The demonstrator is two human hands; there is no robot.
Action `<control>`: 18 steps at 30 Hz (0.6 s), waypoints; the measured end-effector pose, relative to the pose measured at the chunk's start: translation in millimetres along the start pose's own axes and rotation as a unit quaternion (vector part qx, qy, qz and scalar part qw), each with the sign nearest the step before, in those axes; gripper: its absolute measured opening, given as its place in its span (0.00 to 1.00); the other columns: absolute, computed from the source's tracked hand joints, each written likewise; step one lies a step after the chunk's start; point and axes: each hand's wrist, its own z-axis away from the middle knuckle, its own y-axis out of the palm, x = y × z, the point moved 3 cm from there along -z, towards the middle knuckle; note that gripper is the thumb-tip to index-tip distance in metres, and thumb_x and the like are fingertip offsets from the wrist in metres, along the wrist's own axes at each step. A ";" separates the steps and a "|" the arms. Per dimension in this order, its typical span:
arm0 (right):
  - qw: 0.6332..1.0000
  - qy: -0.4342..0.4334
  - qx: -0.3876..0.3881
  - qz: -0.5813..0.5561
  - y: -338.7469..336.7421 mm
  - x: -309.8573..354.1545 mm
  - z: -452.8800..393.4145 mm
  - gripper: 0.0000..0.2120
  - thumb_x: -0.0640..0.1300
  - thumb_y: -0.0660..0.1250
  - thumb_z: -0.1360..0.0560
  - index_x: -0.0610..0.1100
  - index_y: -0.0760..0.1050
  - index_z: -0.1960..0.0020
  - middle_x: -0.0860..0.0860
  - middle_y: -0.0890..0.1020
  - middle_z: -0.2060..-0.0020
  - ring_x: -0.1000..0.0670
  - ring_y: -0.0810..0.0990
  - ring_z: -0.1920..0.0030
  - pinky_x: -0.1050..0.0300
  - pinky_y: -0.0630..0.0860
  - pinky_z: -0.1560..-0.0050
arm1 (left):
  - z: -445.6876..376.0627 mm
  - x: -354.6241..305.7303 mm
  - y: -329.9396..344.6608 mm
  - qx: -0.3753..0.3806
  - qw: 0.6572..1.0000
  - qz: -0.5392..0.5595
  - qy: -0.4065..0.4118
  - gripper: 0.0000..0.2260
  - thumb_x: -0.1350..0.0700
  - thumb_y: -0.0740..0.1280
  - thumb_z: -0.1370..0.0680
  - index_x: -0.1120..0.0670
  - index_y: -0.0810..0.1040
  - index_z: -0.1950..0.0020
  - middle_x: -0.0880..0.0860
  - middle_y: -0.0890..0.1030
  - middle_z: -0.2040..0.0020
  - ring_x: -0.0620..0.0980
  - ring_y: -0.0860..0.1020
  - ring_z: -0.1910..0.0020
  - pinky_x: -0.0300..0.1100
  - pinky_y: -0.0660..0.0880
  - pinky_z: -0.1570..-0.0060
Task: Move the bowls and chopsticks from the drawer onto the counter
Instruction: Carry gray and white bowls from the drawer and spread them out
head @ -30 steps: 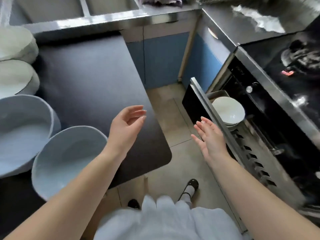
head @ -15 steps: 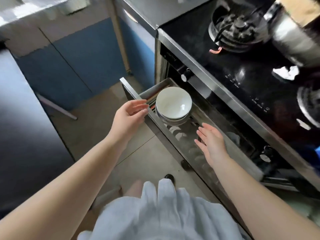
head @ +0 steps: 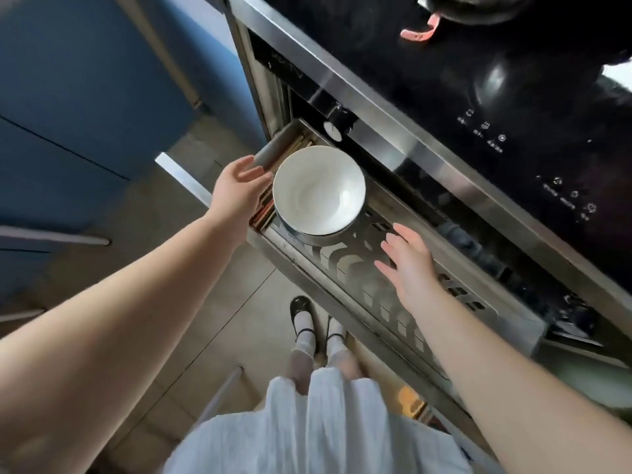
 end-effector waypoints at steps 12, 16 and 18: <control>0.992 0.066 0.021 0.109 42.8 -14.5 -159.4 0.36 0.52 0.66 0.23 0.54 0.50 0.21 0.50 0.59 0.23 0.46 0.63 0.26 0.43 0.65 0.29 | -143.6 86.7 57.5 -0.058 0.982 -0.131 -0.123 0.20 0.47 0.66 0.22 0.55 0.73 0.32 0.53 0.75 0.33 0.53 0.73 0.33 0.37 0.67 0.40; 0.986 0.083 0.042 0.135 51.2 -19.5 -187.8 0.43 0.58 0.68 0.27 0.54 0.46 0.21 0.50 0.60 0.23 0.44 0.61 0.25 0.39 0.62 0.28 | -159.8 104.1 68.5 -0.045 0.973 -0.181 -0.139 0.15 0.53 0.60 0.19 0.58 0.77 0.37 0.57 0.79 0.41 0.57 0.77 0.39 0.45 0.73 0.41; 0.984 0.097 0.057 0.141 57.6 -20.9 -195.8 0.53 0.64 0.71 0.39 0.53 0.48 0.22 0.50 0.63 0.25 0.44 0.63 0.27 0.38 0.63 0.29 | -164.2 107.0 70.9 -0.057 0.971 -0.189 -0.138 0.15 0.55 0.59 0.20 0.58 0.76 0.36 0.56 0.79 0.47 0.57 0.78 0.44 0.43 0.73 0.48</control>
